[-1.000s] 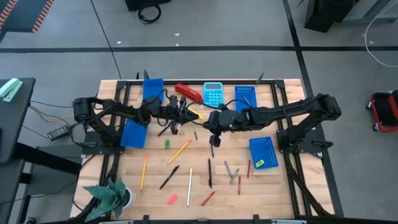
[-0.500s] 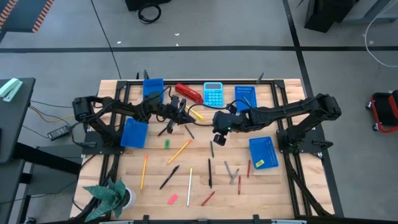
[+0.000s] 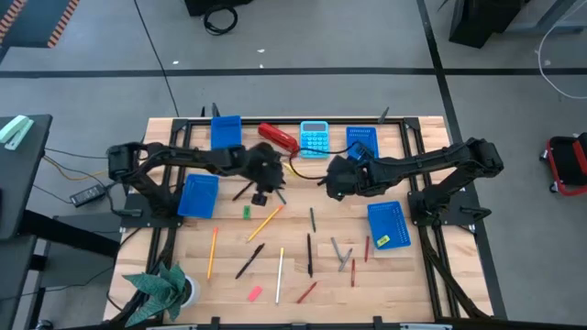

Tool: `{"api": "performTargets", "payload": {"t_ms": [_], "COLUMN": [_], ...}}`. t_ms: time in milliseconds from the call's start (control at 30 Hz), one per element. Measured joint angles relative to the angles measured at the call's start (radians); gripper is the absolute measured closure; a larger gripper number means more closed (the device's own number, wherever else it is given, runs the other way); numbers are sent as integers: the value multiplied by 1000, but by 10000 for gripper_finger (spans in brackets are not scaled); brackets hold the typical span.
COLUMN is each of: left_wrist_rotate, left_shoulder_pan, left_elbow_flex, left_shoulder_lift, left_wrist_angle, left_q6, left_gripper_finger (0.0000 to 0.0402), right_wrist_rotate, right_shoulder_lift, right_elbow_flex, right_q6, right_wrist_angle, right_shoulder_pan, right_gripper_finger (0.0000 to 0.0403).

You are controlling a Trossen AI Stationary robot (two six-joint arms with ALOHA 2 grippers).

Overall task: Sort crayons/erasers/pens/pencils in bins
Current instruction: Put the green crayon into the top right bin

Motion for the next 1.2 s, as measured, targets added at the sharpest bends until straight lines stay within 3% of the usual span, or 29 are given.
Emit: {"api": "performTargets", "payload": {"t_ms": [67,200,433,567,833,1200], "left_wrist_rotate": [-99,-166,-231,-287,-293,-277], "left_shoulder_pan": [-23,-49,-93,-108,-104,-104], "left_elbow_flex": [72,161,176,175,175,231], "left_shoulder_lift": [10,37,155,199,208,295], "left_wrist_angle": [-145,-277,-350,-344,-285,-317], "left_q6": [66,127,429,481,554,578], "left_gripper_finger": [308,304,308,293,261,288], "right_wrist_rotate": [63,159,180,180,183,190], "right_shoulder_lift": [0,0,0,0,-4,-33], "right_elbow_flex": [0,0,-1,-18,-26,-26], "right_q6": [2,3,-8,5,29,29], "right_wrist_angle": [-9,-6,-15,-18,-16,-12], "right_shoulder_pan": [0,0,2,23,67,72], "right_gripper_finger": [311,311,311,311,311,311]}}
